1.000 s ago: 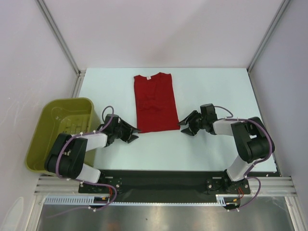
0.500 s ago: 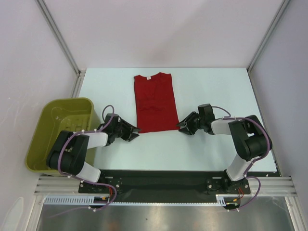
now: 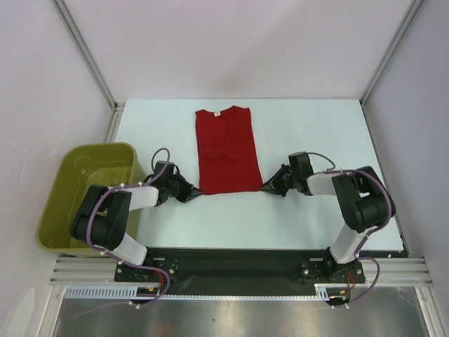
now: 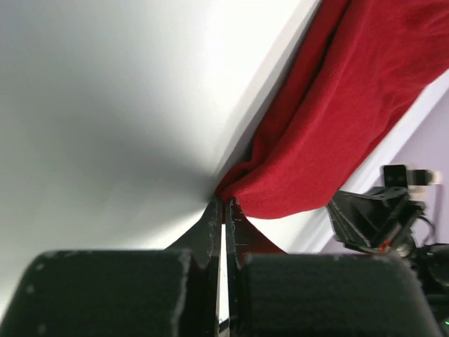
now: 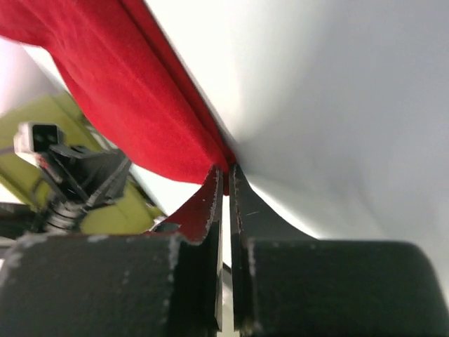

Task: Fold and stack the t-shirts
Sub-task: Fold the tshirt

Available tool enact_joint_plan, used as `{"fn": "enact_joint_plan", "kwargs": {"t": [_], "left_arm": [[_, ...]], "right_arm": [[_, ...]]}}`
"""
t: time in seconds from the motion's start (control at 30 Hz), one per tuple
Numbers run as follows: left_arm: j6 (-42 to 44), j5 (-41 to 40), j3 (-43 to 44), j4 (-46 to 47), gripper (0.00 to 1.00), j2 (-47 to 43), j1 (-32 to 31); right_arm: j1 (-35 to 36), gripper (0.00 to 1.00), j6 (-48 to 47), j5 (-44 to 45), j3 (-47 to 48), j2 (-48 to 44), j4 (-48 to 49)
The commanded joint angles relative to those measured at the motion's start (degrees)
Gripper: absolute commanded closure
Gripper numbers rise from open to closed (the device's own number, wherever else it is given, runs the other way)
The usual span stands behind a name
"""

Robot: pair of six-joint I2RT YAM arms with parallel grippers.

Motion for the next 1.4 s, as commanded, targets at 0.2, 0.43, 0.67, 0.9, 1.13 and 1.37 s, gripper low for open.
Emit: {"fn": "enact_joint_plan", "kwargs": {"t": [0.2,0.43,0.67,0.9,1.13,1.37], "left_arm": [[8.0,-3.1,-3.6,-8.3,1.0,-8.1,-5.9],[11.9,-3.1,-9.4,-18.1,0.56,-19.0,-8.5],[22.2,-3.6,-0.5,-31.1,0.41,-23.4,-9.1],[36.0,-1.7,21.0,-29.5,0.45,-10.9,-8.9],[41.7,5.3,37.2,-30.5,0.46,10.5,-6.7],[46.2,4.2,48.4,-35.6,0.43,16.9,-6.3]], "right_arm": [[5.9,1.0,-10.9,3.1,-11.8,-16.5,-10.3],[11.0,0.74,-13.0,6.5,-16.4,-32.4,-18.9],[7.6,0.51,-28.8,5.3,-7.3,-30.0,-28.5],[2.3,0.67,-41.7,-0.6,13.9,-8.7,-35.0],[0.7,0.61,-44.5,-0.4,29.4,3.2,-40.3],[-0.6,0.6,-45.8,1.0,37.3,10.5,-44.8]]}}
